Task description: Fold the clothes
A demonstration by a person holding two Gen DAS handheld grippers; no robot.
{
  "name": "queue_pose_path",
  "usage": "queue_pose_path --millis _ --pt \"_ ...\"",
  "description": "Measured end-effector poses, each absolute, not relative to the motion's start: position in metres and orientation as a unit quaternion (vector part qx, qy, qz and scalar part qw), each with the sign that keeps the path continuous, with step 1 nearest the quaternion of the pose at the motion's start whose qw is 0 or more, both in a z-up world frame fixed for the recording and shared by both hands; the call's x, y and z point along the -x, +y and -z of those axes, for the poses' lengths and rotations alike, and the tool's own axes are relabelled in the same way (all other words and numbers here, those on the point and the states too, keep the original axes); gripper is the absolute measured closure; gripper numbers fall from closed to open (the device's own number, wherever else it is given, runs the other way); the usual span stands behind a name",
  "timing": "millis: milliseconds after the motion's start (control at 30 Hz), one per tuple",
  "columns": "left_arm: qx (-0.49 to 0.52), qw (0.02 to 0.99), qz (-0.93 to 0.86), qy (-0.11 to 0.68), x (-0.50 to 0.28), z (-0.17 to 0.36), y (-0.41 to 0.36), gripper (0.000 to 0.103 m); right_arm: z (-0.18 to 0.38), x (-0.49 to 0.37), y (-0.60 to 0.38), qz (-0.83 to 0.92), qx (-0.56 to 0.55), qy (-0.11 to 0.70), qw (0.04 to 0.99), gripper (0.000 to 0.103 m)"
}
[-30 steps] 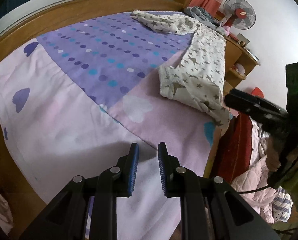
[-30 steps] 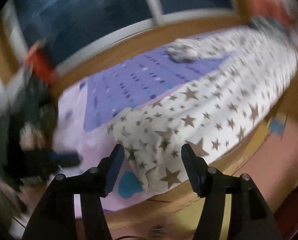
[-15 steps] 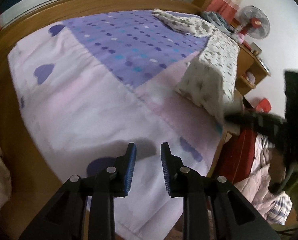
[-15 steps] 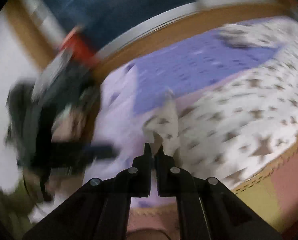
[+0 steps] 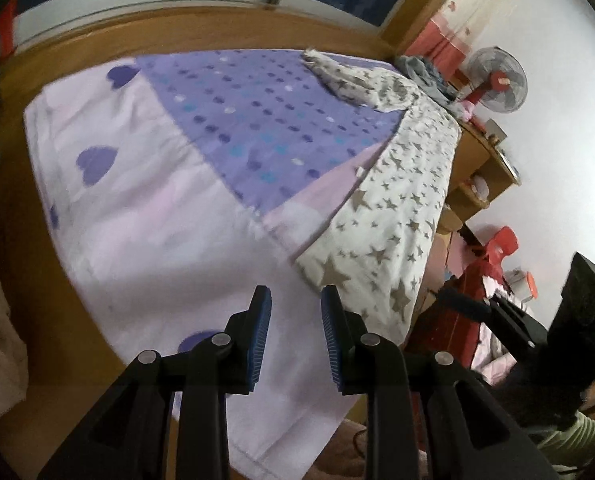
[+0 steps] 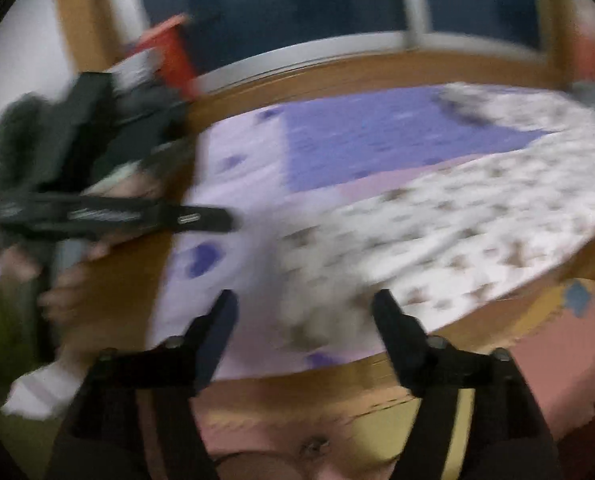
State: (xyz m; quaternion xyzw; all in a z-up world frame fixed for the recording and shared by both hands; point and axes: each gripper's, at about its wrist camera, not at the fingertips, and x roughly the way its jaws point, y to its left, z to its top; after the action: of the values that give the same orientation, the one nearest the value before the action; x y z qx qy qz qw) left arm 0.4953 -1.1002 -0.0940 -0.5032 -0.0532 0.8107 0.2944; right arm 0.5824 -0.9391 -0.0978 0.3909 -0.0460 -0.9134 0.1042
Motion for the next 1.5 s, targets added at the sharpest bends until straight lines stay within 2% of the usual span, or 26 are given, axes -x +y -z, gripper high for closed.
queue_pose_path --millis 167,267,300,367,400,767,1033,1267,1500 --pt "0.501 0.312 -0.805 -0.062 -0.491 0.088 -1.083 0.077 0.125 -0.569 -0.953 0.891 -0.443 -0.023 0.098 0.029" --pt "0.502 0.314 -0.801 -0.082 -0.489 0.084 -1.075 0.076 0.105 -0.58 -0.951 0.907 -0.404 0.007 0.119 0.03" --pt "0.504 0.311 -0.801 -0.085 -0.487 0.083 -1.071 0.071 0.097 -0.583 -0.945 0.914 -0.389 0.013 0.115 0.03" --pt "0.504 0.301 -0.805 -0.083 -0.483 0.082 -1.061 0.063 0.086 -0.583 -0.929 0.921 -0.375 0.009 0.105 0.029" --pt "0.505 0.294 -0.807 -0.084 -0.48 0.081 -1.055 0.062 0.083 -0.582 -0.918 0.924 -0.37 0.002 0.101 0.029" --pt "0.522 0.192 -0.821 -0.129 -0.444 0.069 -0.957 0.062 0.071 -0.543 -0.781 0.938 -0.338 0.001 0.074 0.029" --pt "0.516 0.146 -0.838 -0.105 -0.451 0.066 -0.874 0.062 0.059 -0.524 -0.693 0.935 -0.347 -0.026 0.072 0.029" --pt "0.508 0.147 -0.846 -0.065 -0.432 0.066 -0.838 0.062 0.061 -0.494 -0.651 0.927 -0.364 -0.065 0.07 0.029" --pt "0.479 0.165 -0.861 -0.041 -0.388 0.065 -0.811 0.062 0.053 -0.444 -0.622 0.926 -0.371 -0.04 0.059 0.029"
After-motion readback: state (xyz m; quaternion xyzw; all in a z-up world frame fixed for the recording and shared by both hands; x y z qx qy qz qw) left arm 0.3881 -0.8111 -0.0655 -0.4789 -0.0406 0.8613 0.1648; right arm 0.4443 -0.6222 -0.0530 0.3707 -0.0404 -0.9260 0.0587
